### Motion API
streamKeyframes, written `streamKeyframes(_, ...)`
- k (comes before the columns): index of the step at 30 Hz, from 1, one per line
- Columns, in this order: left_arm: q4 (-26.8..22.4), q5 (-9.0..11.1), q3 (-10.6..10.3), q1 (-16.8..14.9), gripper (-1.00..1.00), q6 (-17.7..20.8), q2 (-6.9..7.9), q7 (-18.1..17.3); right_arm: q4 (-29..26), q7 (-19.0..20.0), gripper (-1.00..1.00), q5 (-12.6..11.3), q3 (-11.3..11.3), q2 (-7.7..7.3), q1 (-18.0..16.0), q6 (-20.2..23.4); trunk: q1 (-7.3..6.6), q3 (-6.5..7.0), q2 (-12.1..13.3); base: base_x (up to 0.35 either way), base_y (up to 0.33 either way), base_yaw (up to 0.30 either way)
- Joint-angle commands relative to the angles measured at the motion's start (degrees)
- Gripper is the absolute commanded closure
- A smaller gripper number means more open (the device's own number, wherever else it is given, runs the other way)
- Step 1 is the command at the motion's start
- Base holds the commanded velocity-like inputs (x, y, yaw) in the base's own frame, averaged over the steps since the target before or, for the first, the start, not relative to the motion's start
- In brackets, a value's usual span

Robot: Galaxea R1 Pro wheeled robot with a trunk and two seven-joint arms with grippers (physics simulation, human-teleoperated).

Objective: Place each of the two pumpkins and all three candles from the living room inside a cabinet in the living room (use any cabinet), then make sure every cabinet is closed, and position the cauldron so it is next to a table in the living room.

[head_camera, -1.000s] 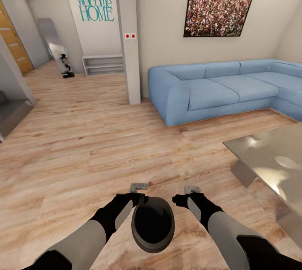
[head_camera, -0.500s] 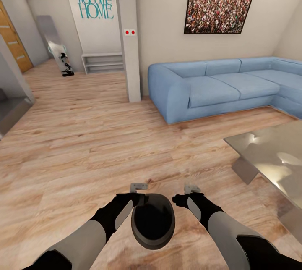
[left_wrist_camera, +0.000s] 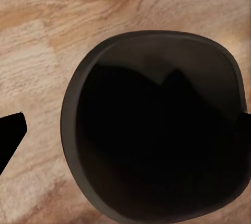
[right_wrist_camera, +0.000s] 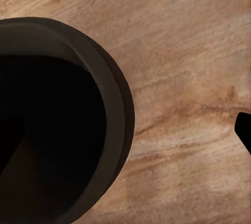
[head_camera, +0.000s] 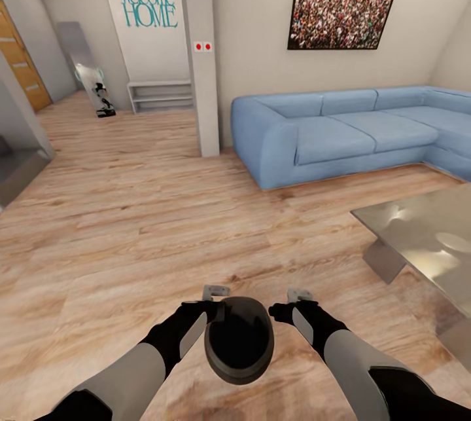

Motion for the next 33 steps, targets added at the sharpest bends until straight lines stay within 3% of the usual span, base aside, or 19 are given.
streamKeyframes(1,-0.07,0.49,-0.21,-0.04,-1.00,0.20,0.00,0.46,-0.13,-0.23,-1.00,-0.29,-0.42,0.05,-0.01,0.28,0.22,-0.26,-0.44,0.000,0.000,0.120)
streamKeyframes(10,-0.05,0.46,-0.18,-0.04,-1.00,0.21,0.00,0.50,-0.13,-0.26,-1.00,-0.29,-0.48,0.05,-0.02,0.34,2.19,-2.24,-4.05,0.000,0.000,0.144)
streamKeyframes(33,-0.08,0.45,-0.20,-0.04,-1.00,0.37,0.00,0.45,-0.13,-0.40,-1.00,-0.38,-0.55,0.05,-0.03,0.89,7.24,-6.40,-13.27,0.000,0.000,0.004)
